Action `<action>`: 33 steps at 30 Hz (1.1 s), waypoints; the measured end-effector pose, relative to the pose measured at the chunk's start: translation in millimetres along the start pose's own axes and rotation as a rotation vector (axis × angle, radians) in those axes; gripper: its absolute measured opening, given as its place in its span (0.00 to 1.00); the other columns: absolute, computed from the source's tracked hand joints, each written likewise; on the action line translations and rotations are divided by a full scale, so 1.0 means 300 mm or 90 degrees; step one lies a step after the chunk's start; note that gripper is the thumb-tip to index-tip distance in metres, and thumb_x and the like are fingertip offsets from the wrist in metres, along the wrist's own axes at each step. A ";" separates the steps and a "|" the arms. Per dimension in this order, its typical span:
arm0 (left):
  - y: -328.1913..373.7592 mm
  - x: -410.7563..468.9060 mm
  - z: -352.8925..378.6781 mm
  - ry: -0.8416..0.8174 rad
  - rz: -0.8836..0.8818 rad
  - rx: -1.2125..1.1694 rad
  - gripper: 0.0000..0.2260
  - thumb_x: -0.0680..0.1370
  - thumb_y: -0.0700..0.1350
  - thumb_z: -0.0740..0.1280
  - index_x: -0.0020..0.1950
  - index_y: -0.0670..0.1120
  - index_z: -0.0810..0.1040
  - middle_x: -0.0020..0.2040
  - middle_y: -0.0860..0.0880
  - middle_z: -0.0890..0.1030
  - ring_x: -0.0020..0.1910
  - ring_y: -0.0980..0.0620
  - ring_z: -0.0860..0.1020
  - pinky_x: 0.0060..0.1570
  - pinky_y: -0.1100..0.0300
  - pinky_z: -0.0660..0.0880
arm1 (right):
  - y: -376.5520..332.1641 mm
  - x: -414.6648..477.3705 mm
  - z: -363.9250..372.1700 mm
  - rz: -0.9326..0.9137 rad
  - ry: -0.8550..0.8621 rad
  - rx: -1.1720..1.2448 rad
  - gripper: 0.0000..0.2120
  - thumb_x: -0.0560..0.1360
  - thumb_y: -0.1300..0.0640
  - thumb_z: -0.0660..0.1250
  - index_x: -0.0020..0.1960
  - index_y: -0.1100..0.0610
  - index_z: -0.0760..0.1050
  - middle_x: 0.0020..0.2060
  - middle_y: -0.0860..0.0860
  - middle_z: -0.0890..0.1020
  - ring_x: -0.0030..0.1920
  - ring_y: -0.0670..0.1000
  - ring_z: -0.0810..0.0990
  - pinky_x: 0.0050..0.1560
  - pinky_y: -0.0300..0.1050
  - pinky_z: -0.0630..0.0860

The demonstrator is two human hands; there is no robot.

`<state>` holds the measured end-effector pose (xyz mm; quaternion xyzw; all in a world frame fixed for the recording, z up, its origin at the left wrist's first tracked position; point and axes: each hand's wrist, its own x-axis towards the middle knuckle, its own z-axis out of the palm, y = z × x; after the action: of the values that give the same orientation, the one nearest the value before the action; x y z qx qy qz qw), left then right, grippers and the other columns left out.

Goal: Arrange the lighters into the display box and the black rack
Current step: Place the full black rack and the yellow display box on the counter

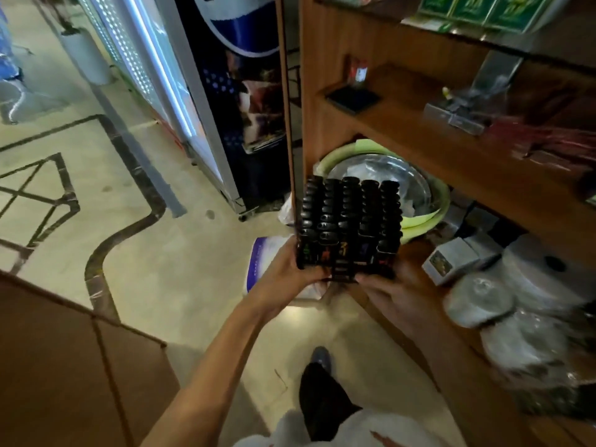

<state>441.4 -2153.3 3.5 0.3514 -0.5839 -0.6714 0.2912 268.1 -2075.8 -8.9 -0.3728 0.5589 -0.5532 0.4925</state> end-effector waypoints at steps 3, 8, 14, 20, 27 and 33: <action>0.031 0.207 -0.052 -0.024 -0.013 -0.027 0.18 0.72 0.30 0.68 0.61 0.36 0.70 0.49 0.46 0.79 0.46 0.51 0.77 0.43 0.58 0.74 | 0.002 0.193 -0.005 0.065 0.065 0.155 0.19 0.71 0.74 0.65 0.60 0.61 0.74 0.52 0.52 0.83 0.59 0.51 0.79 0.57 0.44 0.76; 0.079 0.532 -0.106 -0.064 -0.025 -0.044 0.19 0.72 0.26 0.65 0.61 0.37 0.70 0.46 0.47 0.80 0.41 0.55 0.80 0.37 0.62 0.76 | -0.056 0.459 -0.067 0.059 0.070 0.213 0.19 0.72 0.79 0.59 0.57 0.62 0.74 0.46 0.52 0.85 0.51 0.48 0.83 0.47 0.36 0.78; 0.122 0.855 -0.157 -0.137 -0.031 0.007 0.16 0.72 0.28 0.67 0.55 0.43 0.76 0.43 0.50 0.84 0.41 0.53 0.82 0.38 0.64 0.77 | -0.105 0.693 -0.105 0.016 0.106 0.170 0.20 0.74 0.76 0.59 0.64 0.65 0.70 0.50 0.51 0.84 0.54 0.45 0.81 0.51 0.35 0.77; 0.139 1.191 -0.188 -0.243 -0.051 0.068 0.15 0.72 0.30 0.70 0.55 0.42 0.77 0.47 0.47 0.84 0.47 0.52 0.82 0.46 0.61 0.79 | -0.109 0.913 -0.137 -0.034 0.205 0.120 0.17 0.72 0.69 0.65 0.60 0.58 0.73 0.53 0.50 0.82 0.62 0.54 0.77 0.54 0.39 0.77; 0.136 1.487 -0.172 -0.314 -0.089 0.087 0.22 0.68 0.32 0.74 0.61 0.40 0.76 0.56 0.43 0.81 0.56 0.46 0.80 0.52 0.51 0.77 | -0.129 1.076 -0.159 -0.027 0.349 0.060 0.12 0.70 0.61 0.70 0.53 0.54 0.80 0.56 0.63 0.79 0.61 0.62 0.76 0.64 0.66 0.69; 0.137 1.605 -0.136 -0.371 -0.130 0.076 0.15 0.70 0.29 0.71 0.53 0.43 0.78 0.50 0.45 0.82 0.45 0.52 0.83 0.38 0.64 0.78 | -0.126 1.135 -0.202 0.015 0.449 0.019 0.13 0.67 0.58 0.74 0.48 0.63 0.79 0.45 0.65 0.82 0.48 0.62 0.82 0.42 0.48 0.79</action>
<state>192.9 -2568.9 -22.3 0.2172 -0.6432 -0.7340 0.0214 124.3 -2392.4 -24.4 -0.1452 0.6907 -0.6505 0.2805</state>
